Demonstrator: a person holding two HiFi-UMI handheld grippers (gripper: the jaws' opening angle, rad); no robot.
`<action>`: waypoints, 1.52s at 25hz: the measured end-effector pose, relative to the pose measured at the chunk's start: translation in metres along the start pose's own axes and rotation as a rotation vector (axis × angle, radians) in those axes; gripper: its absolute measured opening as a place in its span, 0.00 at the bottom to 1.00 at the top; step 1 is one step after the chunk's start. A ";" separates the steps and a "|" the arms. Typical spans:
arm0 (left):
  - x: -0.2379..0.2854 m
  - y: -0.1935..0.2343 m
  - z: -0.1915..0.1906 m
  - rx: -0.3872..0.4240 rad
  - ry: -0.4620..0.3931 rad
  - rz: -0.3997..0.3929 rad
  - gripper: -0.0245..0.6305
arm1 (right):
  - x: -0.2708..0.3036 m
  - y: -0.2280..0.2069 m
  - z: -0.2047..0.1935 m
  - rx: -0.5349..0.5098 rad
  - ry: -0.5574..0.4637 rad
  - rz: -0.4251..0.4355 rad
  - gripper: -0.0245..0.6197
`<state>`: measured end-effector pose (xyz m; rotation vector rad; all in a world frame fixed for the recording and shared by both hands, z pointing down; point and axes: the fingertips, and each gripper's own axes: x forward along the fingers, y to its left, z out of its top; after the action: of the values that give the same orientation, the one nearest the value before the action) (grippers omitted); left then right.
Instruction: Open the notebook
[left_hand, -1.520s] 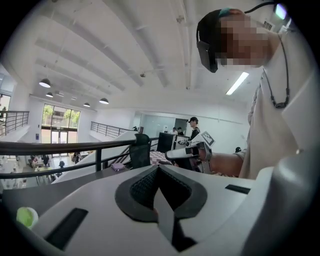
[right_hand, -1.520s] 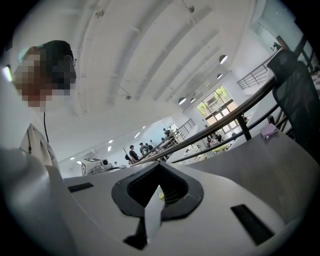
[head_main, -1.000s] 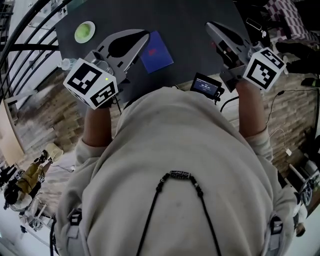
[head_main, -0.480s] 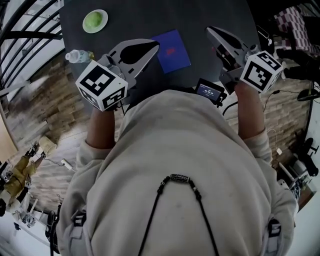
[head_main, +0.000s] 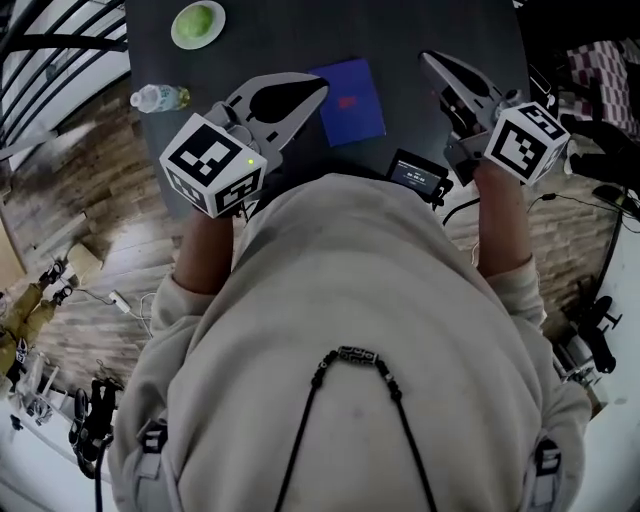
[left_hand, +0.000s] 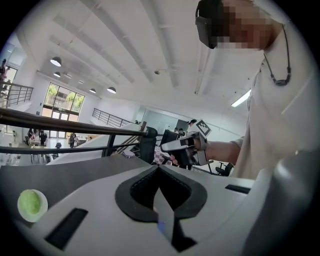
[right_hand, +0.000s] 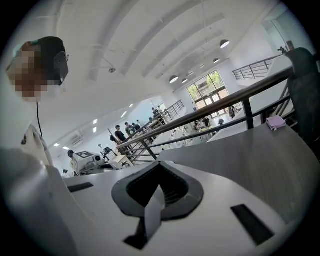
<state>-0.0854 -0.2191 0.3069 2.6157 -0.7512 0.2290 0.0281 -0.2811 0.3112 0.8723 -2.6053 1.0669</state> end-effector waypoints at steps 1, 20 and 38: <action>0.003 0.000 -0.002 -0.001 0.012 0.001 0.04 | 0.002 -0.006 0.000 0.003 0.008 -0.002 0.06; 0.044 0.017 -0.091 -0.037 0.255 0.118 0.04 | 0.040 -0.088 -0.071 0.106 0.168 0.011 0.06; 0.072 0.012 -0.256 -0.211 0.694 0.107 0.04 | 0.068 -0.162 -0.200 0.243 0.412 -0.043 0.07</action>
<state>-0.0429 -0.1527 0.5610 2.0801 -0.6139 0.9676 0.0603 -0.2649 0.5746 0.6631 -2.1424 1.4018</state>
